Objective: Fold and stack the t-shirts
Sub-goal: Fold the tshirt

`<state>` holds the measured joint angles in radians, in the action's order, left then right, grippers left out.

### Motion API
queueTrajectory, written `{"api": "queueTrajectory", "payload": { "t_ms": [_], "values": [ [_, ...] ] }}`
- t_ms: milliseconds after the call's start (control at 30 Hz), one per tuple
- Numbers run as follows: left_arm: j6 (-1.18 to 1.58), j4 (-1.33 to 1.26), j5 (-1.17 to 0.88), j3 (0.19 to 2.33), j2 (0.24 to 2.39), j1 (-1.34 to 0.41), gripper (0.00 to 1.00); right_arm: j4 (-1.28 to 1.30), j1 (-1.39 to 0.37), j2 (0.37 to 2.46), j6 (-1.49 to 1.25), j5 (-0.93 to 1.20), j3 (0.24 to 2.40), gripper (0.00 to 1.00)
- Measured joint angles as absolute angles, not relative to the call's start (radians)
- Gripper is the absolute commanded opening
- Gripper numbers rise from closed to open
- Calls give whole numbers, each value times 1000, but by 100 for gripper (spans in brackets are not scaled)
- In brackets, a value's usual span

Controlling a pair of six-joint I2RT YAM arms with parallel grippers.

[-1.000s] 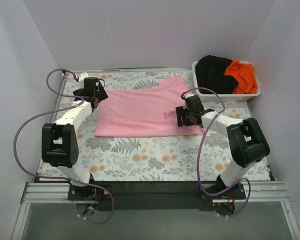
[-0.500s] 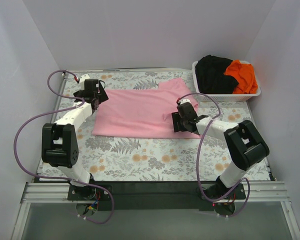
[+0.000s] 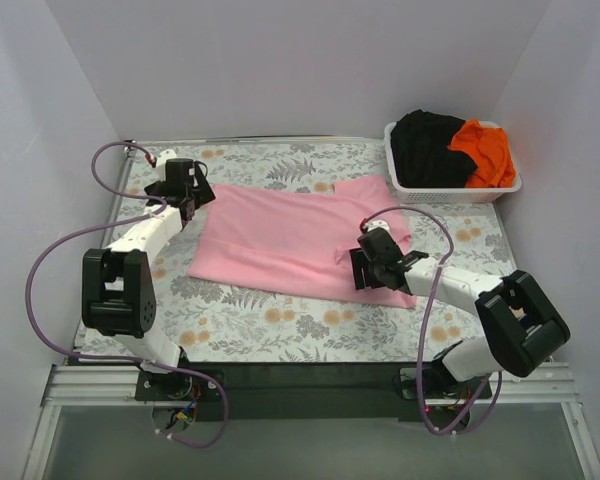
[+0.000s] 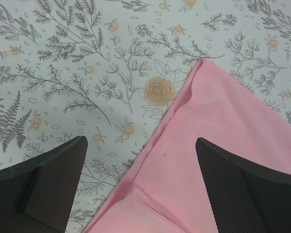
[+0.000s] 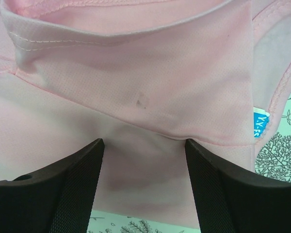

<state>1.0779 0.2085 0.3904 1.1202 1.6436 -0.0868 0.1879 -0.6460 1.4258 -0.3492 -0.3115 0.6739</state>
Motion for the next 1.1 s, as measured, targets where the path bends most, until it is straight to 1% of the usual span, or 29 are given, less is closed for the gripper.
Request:
{"api": "queueTrajectory", "payload": {
  "t_ms": [200, 267, 367, 533, 800, 967, 1100],
  "values": [
    [1053, 192, 348, 1122, 1657, -87, 88, 271, -648, 1416, -331, -310, 723, 68],
    [1039, 186, 330, 1135, 1683, -87, 88, 299, -644, 1419, -311, -311, 790, 69],
    [1020, 171, 296, 1158, 1737, -87, 88, 305, -617, 1460, -277, -296, 948, 69],
    [994, 163, 254, 1203, 1811, -87, 88, 281, -513, 1628, -223, -273, 1232, 68],
    [921, 128, 218, 1318, 1908, -80, 90, 285, -370, 2016, -172, -175, 1581, 66],
    [893, 94, 149, 1356, 1975, -55, 90, 318, -334, 2157, -149, -181, 1697, 66],
    [882, 80, 102, 1370, 2023, -34, 89, 345, -337, 2170, -140, -185, 1721, 66]
  ]
}}
